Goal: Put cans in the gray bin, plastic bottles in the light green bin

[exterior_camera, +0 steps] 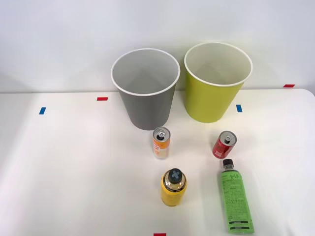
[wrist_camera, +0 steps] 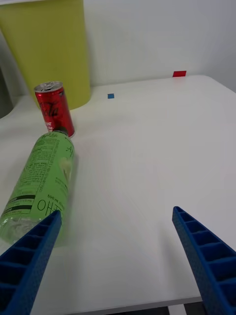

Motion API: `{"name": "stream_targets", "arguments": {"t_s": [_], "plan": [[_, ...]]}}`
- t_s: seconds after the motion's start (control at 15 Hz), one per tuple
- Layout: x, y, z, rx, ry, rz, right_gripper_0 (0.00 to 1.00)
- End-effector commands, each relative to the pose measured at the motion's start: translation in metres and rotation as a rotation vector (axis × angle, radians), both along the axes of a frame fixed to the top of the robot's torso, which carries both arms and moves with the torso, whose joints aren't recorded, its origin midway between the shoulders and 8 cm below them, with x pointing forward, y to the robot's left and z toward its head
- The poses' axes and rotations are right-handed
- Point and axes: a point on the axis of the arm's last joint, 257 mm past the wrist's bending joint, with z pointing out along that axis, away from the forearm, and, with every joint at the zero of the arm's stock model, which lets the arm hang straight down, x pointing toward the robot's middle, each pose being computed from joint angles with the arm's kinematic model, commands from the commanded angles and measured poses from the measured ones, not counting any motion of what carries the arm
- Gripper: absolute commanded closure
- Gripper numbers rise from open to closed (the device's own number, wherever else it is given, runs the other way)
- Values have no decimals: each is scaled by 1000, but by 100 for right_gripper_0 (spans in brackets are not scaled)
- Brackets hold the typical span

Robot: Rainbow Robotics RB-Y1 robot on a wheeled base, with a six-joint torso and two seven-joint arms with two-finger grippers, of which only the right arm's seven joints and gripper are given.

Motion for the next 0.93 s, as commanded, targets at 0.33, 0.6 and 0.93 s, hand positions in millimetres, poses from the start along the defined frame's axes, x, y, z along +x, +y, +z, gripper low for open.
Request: {"name": "stream_targets", "arguments": {"t_s": [0.33, 0.6, 0.93], "plan": [[20, 4, 10, -108, -29, 138, 0], [34, 1, 7, -186, 12, 182, 0], [55, 2, 15, -200, 78, 163, 0]]}}
